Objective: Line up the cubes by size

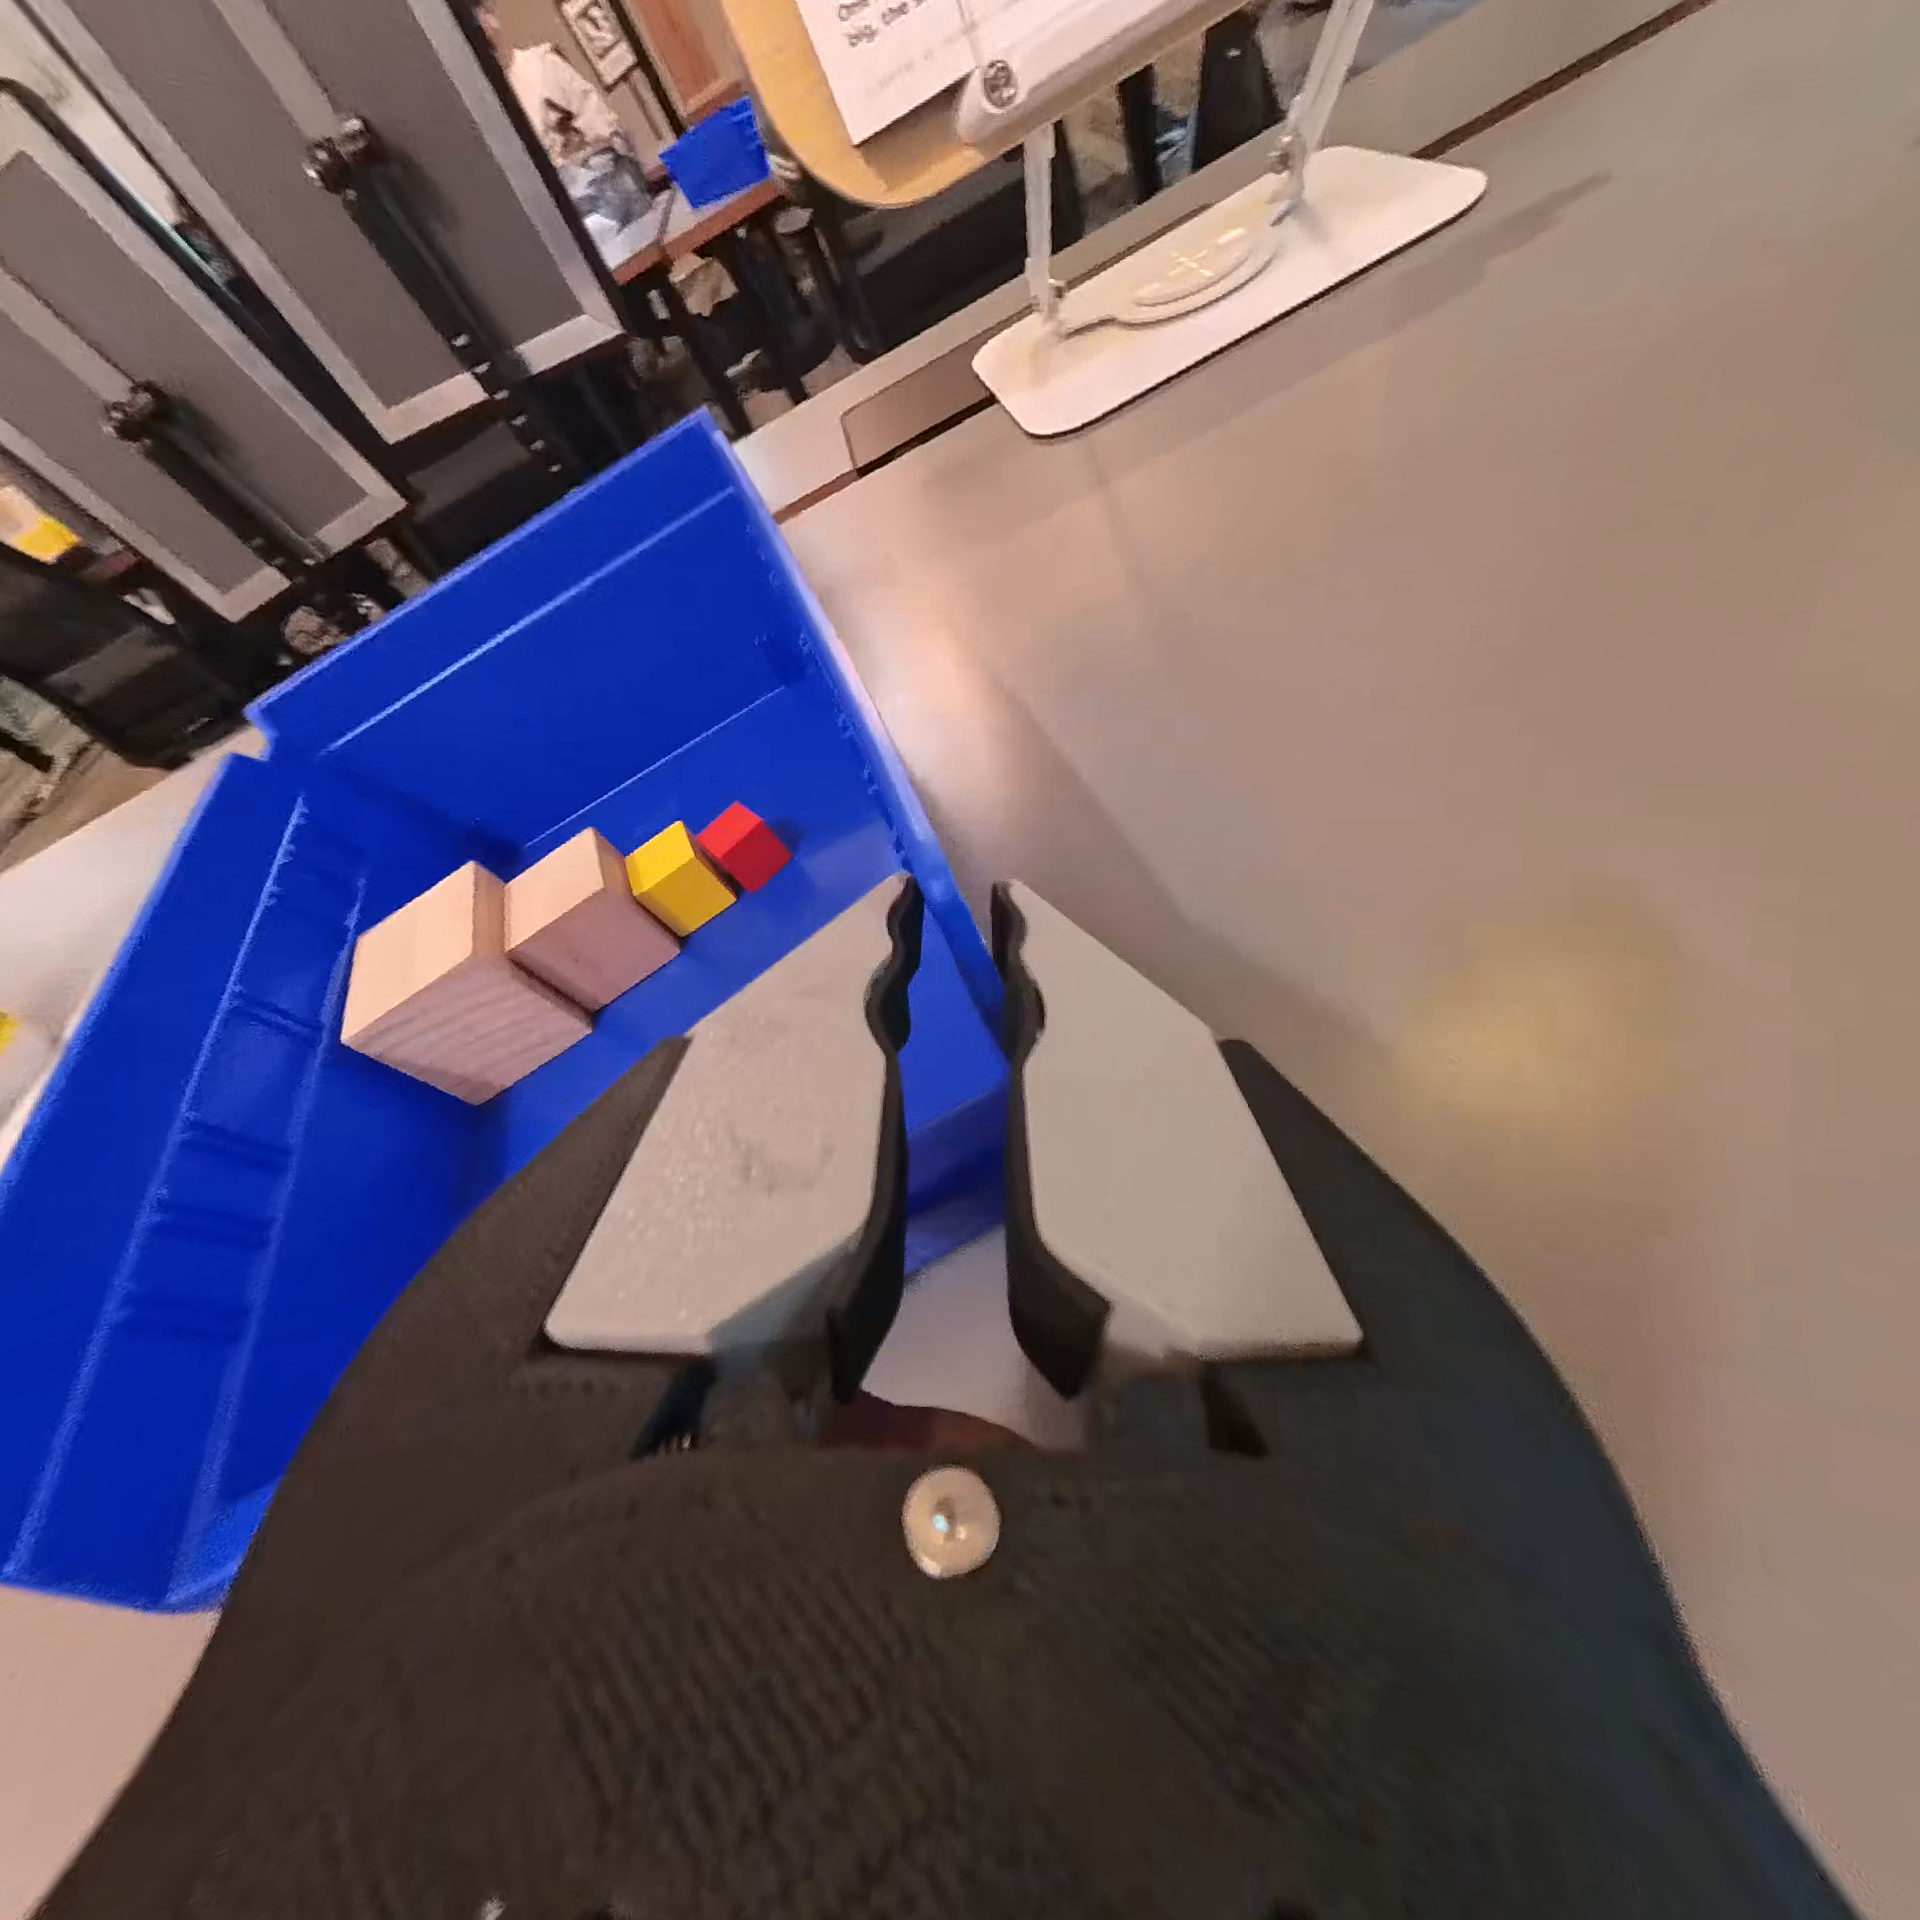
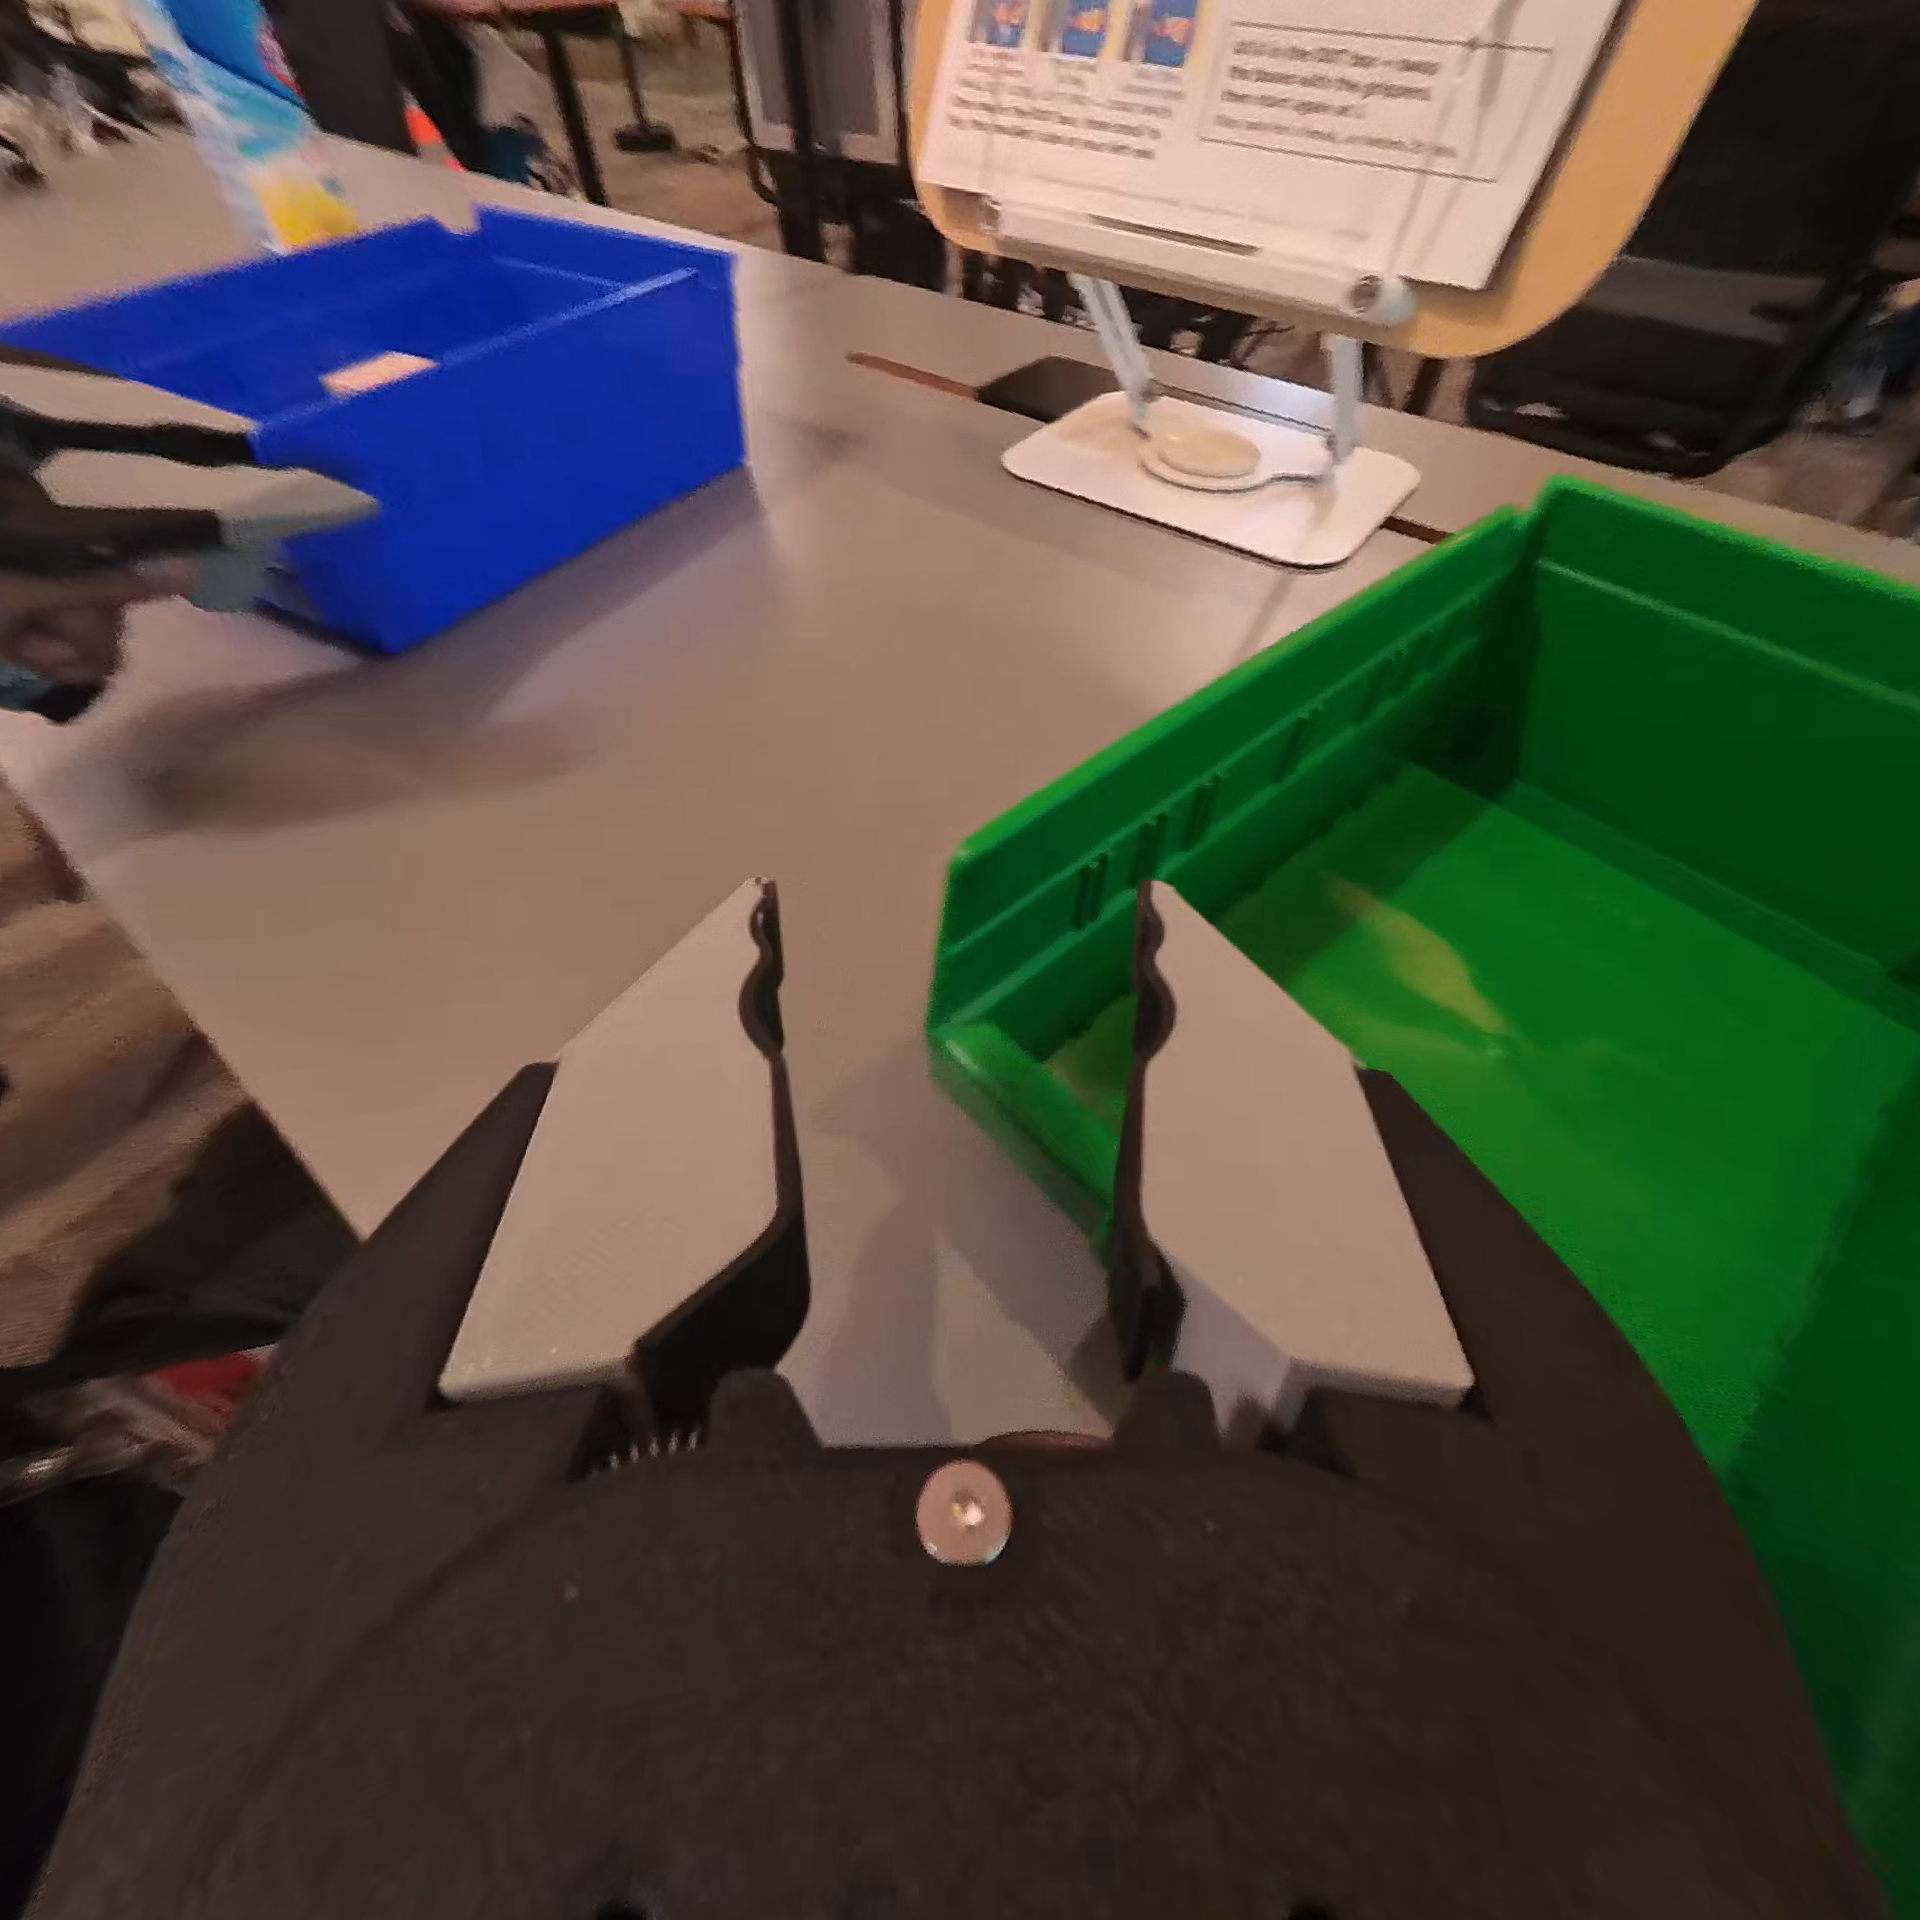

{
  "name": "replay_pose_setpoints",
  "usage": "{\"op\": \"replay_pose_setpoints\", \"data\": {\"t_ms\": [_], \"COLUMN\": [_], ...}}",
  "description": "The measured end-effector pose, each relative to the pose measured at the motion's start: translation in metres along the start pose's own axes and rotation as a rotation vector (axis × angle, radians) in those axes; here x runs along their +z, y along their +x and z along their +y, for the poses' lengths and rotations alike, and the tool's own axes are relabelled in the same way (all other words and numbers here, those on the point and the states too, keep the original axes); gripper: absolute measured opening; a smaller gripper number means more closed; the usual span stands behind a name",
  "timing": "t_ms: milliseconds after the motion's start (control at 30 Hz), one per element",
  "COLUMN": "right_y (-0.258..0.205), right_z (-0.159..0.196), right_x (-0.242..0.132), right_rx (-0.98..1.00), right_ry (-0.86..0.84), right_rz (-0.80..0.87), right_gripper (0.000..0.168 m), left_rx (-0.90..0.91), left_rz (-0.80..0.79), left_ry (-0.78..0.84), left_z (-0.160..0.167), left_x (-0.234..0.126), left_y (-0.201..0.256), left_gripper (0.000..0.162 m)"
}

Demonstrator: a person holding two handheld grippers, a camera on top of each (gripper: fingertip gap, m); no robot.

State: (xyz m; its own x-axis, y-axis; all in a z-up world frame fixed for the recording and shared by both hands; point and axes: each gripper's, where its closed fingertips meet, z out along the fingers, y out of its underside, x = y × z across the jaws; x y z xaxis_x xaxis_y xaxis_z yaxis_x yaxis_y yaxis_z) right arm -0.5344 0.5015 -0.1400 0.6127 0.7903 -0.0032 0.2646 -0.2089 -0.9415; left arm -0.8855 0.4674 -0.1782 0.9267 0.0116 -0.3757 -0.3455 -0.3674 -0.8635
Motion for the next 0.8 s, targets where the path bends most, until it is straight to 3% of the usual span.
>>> {"op": "replay_pose_setpoints", "data": {"t_ms": [133, 233, 267, 333, 400, 533, 700, 800], "right_y": [0.005, 0.016, 0.021, 0.025, 0.03, 0.06, 0.078, 0.056], "right_z": [0.02, 0.027, 0.029, 0.03, 0.034, 0.042, 0.043, 0.01], "right_x": [0.024, 0.044, 0.046, 0.044, 0.036, 0.011, -0.012, -0.03], "right_rx": [0.001, 0.004, -0.005, 0.023, 0.025, 0.035, 0.082, 0.08], "right_ry": [-0.076, -0.109, -0.12, -0.13, -0.148, -0.127, -0.099, 0.04], "right_rz": [0.088, 0.136, 0.149, 0.138, 0.137, 0.232, 0.25, 0.173], "right_gripper": [0.066, 0.045, 0.045, 0.045, 0.027, 0.015, 0.016, 0.03], "left_rx": [-0.061, -0.051, -0.04, -0.015, 0.025, 0.021, 0.007, 0.016], "left_rz": [0.078, 0.072, 0.06, 0.045, 0.039, 0.063, 0.069, 0.091], "left_ry": [0.03, 0.051, 0.054, 0.059, 0.061, 0.069, 0.067, 0.082], "left_z": [0.001, 0.0, -0.001, -0.003, -0.005, -0.009, -0.012, -0.016], "left_x": [-0.011, -0.011, -0.01, -0.009, -0.01, -0.008, -0.005, -0.017], "left_y": [0.004, 0.007, 0.008, 0.012, 0.016, 0.025, 0.03, 0.035], "left_gripper": [0.011, 0.012, 0.012, 0.012, 0.012, 0.013, 0.016, 0.02]}}
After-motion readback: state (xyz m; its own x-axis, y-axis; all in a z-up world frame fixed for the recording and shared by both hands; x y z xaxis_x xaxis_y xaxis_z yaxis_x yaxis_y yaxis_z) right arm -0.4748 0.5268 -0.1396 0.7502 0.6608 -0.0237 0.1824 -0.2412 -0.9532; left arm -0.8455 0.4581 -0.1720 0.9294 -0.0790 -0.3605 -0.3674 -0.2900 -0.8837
